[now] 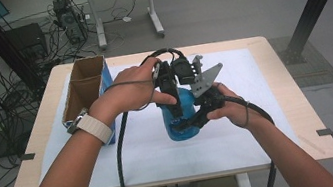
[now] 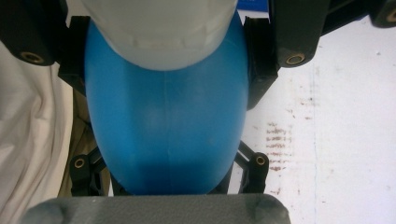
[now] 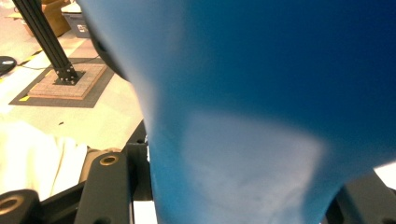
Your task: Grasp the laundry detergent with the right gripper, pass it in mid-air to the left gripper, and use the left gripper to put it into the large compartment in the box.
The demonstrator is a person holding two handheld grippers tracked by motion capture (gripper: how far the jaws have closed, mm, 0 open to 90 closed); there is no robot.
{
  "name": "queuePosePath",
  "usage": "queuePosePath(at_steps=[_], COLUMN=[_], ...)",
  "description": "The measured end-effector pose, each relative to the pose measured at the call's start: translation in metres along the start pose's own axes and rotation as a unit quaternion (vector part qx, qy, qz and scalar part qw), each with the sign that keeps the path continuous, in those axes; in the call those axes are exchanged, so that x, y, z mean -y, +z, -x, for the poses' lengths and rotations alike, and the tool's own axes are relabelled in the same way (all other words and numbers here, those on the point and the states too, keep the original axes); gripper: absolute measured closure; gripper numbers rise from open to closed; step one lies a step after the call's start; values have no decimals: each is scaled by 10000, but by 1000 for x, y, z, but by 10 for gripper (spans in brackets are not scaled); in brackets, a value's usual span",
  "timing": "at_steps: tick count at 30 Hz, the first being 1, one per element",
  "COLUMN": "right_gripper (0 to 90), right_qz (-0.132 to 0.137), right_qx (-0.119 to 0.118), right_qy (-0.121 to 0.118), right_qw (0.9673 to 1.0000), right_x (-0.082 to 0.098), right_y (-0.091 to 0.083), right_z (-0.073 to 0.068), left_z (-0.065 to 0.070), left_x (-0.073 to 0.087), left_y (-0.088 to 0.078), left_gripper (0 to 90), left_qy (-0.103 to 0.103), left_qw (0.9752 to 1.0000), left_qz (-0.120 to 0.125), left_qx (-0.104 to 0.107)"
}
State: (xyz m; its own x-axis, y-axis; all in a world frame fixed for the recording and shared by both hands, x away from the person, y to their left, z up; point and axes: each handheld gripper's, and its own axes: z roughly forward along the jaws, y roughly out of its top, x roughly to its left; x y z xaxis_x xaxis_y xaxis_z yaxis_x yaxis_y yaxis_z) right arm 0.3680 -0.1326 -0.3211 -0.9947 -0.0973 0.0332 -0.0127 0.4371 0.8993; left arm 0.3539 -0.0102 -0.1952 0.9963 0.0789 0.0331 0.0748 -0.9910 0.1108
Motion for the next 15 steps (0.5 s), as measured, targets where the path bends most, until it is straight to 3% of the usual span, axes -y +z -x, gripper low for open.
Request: queuePosePath(at_steps=[3, 4, 6, 8, 13, 15], right_gripper=[417, 366, 182, 141, 87, 87], right_qz=[40, 40, 31, -27, -448, -724], right_qx=[-16, 7, 132, 223, 615, 828], right_qy=[-15, 5, 183, 305, 395, 407], right_qw=[10000, 10000, 9997, 9993, 9963, 9931], right_x=[1, 3, 7, 14, 32, 38], right_y=[-1, -2, -7, -17, -44, -55], right_z=[-1, -1, -2, -3, -7, -6], left_z=[1, 1, 0, 0, -2, -4], left_x=[0, 0, 1, 2, 5, 6], left_y=[0, 1, 1, 1, 2, 2], left_gripper=[376, 376, 376, 376, 376, 375], left_qy=[-7, -15, -55, -88, -248, -338], left_qw=[10000, 10000, 10000, 9999, 9995, 9991], left_qz=[-7, -36, -63, -65, -165, -194], left_qx=[-9, -10, -34, -63, -109, -156])
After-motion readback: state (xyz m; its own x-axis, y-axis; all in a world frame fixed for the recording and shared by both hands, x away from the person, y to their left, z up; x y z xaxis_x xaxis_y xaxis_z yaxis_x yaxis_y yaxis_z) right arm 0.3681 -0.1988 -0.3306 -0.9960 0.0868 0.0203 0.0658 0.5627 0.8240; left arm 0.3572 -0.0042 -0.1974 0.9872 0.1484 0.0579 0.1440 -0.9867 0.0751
